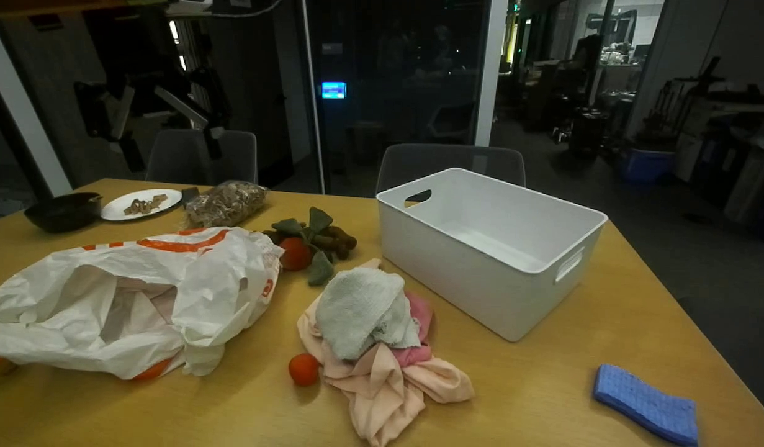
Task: Empty the plastic
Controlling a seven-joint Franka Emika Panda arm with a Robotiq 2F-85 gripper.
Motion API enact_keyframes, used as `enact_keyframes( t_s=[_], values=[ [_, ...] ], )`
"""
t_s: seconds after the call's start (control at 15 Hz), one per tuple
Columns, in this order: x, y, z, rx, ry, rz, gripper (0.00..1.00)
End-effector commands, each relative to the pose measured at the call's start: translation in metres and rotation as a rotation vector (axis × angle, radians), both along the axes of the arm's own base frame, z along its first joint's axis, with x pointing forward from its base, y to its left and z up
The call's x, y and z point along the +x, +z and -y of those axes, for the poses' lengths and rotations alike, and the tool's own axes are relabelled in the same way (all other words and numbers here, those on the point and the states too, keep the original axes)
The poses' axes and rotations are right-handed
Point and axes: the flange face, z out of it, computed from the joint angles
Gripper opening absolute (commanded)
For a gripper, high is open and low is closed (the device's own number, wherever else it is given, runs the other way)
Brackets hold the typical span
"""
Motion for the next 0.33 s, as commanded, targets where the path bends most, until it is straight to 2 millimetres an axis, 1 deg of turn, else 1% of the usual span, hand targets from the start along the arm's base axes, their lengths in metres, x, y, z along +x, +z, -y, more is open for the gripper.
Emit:
enact_keyframes(
  t_s=[0.0, 0.07, 0.13, 0.27],
  values=[
    [-0.008, -0.001, 0.011, 0.019, 0.009, 0.021, 1.0],
    [-0.016, -0.002, 0.02, 0.032, 0.013, 0.033, 1.0],
    [-0.021, -0.004, 0.024, 0.038, 0.015, 0.042, 1.0],
    [-0.024, -0.006, 0.025, 0.041, 0.018, 0.049, 1.0]
  ],
)
